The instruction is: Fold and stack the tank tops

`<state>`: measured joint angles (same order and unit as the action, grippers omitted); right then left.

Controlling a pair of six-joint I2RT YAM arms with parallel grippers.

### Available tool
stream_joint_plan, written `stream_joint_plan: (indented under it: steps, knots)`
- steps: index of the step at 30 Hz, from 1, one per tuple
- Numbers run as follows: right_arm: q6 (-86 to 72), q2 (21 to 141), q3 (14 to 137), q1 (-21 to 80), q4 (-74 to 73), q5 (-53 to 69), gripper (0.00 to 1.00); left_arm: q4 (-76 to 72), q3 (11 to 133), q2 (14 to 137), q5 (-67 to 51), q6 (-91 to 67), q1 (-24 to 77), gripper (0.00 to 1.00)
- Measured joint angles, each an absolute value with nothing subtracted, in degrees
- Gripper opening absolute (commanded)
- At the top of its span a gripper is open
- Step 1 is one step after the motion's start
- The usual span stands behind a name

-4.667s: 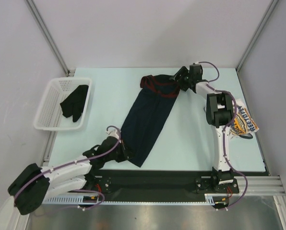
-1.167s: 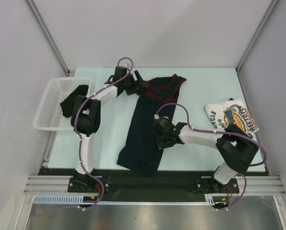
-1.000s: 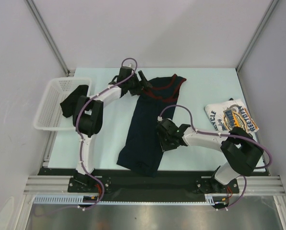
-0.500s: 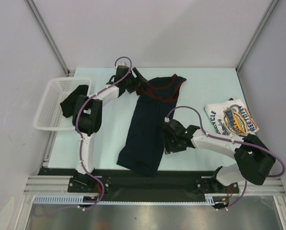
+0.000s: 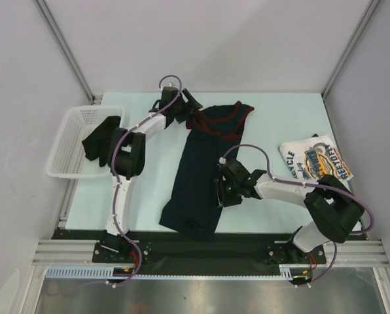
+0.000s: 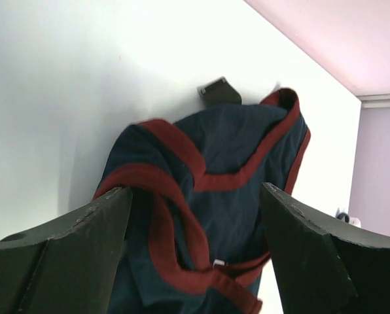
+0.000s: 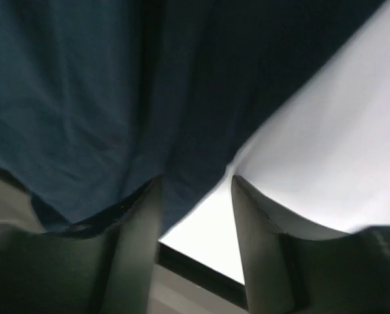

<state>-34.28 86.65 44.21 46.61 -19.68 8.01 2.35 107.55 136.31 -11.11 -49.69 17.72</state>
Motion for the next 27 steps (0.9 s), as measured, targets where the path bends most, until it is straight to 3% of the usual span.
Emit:
stream_joint_plan:
  steps: [5,8,12,20,23,25,27]
  knots:
    - [-35.83,89.23,44.34,46.63,-16.21,9.02,0.0,2.74,111.24,139.74,-11.11,-50.74,17.72,0.79]
    - [-36.32,89.58,44.03,46.61,-15.2,9.58,0.0,3.16,114.08,142.06,-11.05,-51.16,17.72,0.71]
    - [-36.71,89.14,43.09,46.59,-13.8,9.96,0.0,4.01,116.92,143.72,-10.55,-51.13,17.69,0.5]
    - [-37.87,84.58,38.61,45.25,-13.56,10.02,0.0,-3.49,118.98,144.55,-9.69,-48.31,17.72,0.33]
    - [-37.93,83.2,37.67,44.25,-14.66,10.17,0.0,-8.43,119.04,145.21,-9.61,-47.51,17.76,0.22]
    - [-37.93,82.48,37.39,43.79,-15.57,10.13,0.0,-11.33,119.11,146.04,-9.52,-46.52,17.76,0.23]
    - [-37.93,81.76,37.26,43.46,-16.58,10.13,0.0,-13.41,119.11,146.89,-9.3,-45.78,17.76,0.36]
